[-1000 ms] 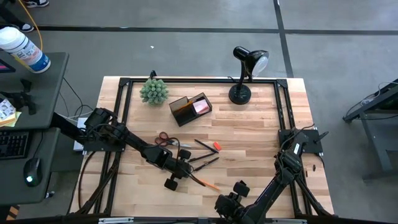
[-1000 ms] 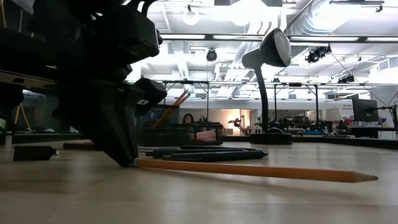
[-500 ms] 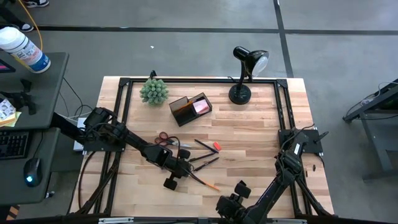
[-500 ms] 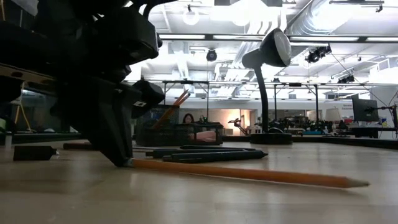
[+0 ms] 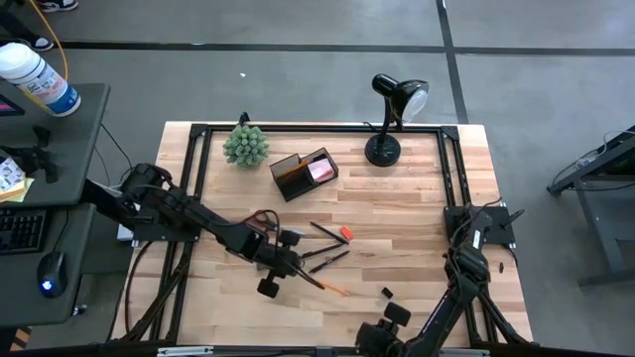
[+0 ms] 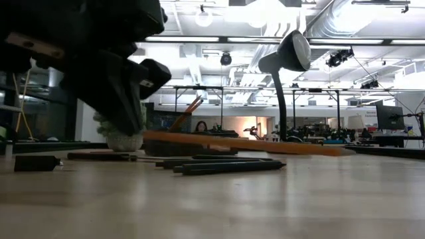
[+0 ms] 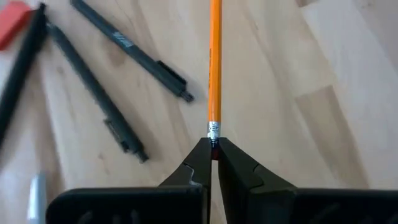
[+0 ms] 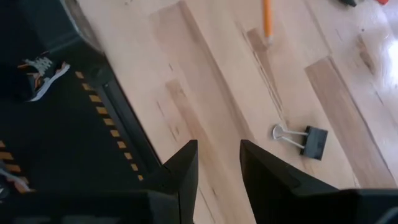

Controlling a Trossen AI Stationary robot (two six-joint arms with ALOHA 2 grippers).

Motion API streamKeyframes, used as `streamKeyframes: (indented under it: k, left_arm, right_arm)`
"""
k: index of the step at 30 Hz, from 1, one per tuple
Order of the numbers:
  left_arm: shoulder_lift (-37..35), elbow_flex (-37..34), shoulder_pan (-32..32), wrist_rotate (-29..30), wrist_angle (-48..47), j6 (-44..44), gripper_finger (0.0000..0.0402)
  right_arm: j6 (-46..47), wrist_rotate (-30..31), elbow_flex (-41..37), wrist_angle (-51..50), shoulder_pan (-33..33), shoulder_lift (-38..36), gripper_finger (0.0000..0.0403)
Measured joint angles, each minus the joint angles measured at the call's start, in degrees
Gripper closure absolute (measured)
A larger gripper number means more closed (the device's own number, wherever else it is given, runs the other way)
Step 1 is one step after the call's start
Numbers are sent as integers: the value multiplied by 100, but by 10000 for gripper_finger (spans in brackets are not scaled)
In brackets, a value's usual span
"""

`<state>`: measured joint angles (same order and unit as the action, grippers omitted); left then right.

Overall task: Pick and place office supplies into organizer
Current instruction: Put the orange pencil into the black desk organizer

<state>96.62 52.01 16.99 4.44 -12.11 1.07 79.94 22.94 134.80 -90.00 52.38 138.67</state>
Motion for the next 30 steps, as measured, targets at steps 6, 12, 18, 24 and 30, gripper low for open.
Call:
streamKeyframes:
  k: [6, 12, 18, 24, 30]
  left_arm:
    - [-448, 0, -323, 101, -168, -152, 401]
    - [-981, 0, -710, 235, -483, -395, 401]
    - [-1582, 4, -1153, 458, -929, -700, 401]
    - [-2191, 2, -1559, 714, -1374, -841, 401]
    - [-2686, 2, -1823, 1038, -1728, -999, 401]
  right_arm:
    - [4, 6, 0, 1, 39, 0, 290]
    - [-28, 66, 0, 0, 39, 0, 290]
    - [-155, 259, 0, -2, 32, 0, 290]
    - [-320, 529, 0, -2, -124, 0, 290]
    - [-694, 830, 0, -5, -347, 0, 290]
